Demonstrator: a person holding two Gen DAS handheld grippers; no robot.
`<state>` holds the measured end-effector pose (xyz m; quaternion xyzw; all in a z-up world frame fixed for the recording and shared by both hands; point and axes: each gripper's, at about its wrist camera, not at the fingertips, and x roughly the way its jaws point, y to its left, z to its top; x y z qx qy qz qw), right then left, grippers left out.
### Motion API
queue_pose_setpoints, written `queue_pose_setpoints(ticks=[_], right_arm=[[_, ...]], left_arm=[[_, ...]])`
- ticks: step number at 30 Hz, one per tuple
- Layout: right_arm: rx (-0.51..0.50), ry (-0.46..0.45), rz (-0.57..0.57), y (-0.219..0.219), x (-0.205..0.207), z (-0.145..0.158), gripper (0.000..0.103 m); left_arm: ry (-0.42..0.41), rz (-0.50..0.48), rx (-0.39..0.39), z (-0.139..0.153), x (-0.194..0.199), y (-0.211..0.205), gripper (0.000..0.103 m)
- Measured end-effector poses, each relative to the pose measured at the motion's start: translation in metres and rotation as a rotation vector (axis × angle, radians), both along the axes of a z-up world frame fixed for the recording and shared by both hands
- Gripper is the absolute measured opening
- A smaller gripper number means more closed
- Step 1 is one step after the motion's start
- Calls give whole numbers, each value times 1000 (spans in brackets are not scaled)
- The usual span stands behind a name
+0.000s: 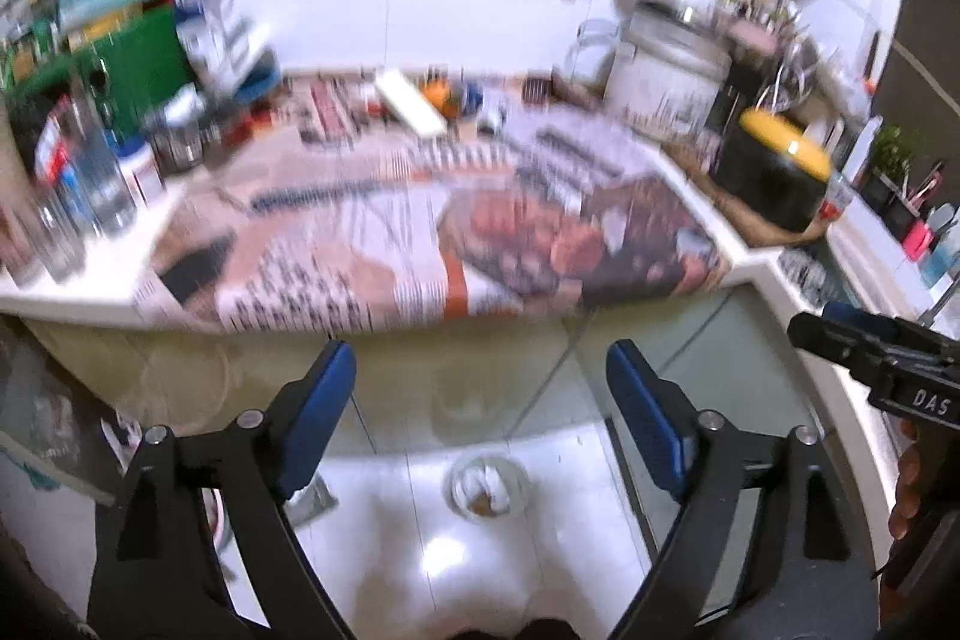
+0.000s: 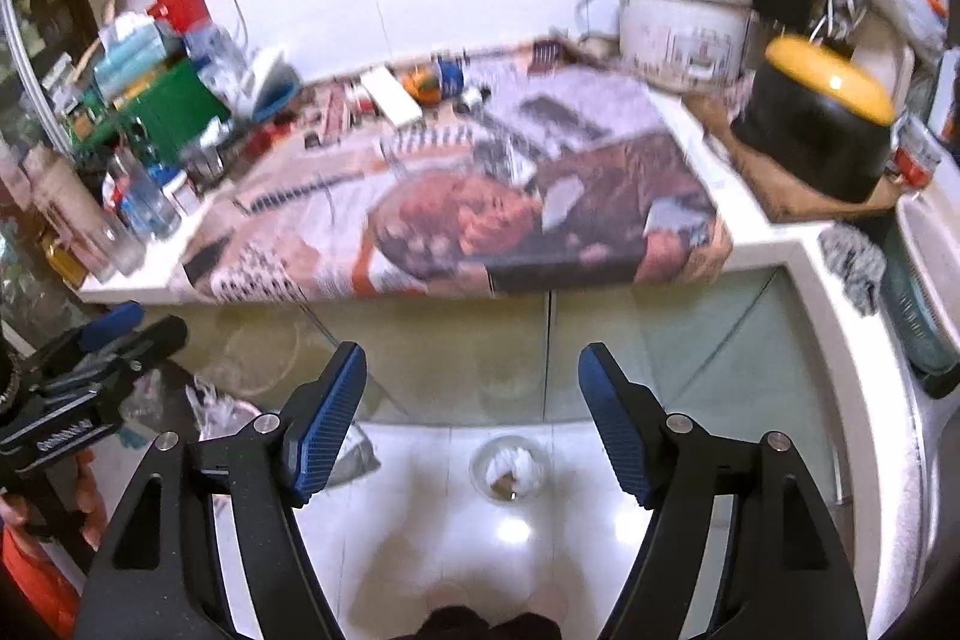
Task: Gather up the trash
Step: 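Move both tools back over the counter toward the white box and bottle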
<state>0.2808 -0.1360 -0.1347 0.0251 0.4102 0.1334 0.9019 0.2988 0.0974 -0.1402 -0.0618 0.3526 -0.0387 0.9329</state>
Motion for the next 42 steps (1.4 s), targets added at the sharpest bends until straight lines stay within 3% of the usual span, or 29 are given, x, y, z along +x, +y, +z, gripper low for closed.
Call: queue_pose_setpoints(ticks=[3, 6, 10, 19, 29, 35, 42], right_arm=[[6, -68, -11, 5, -9, 23, 73], [14, -132, -12, 10, -13, 42, 80], [14, -202, -9, 13, -7, 61, 80], [49, -267, 13, -2, 52, 74, 81], [57, -218, 115, -29, 172, 81, 81], [13, -168, 171, -29, 234, 60, 81], [53, -37, 181, -6, 302, 24, 81]], left_arm=[[-86, 6, 12, 31, -10, 10, 88], [-135, 31, 13, 49, -15, 17, 101], [-155, 30, 1, 66, -4, 19, 101], [-228, 83, 91, 86, 50, 2, 101], [-167, 219, 47, 88, 175, -13, 101], [-82, 303, 32, 67, 235, -10, 101], [-9, 350, 67, 44, 277, 22, 101]])
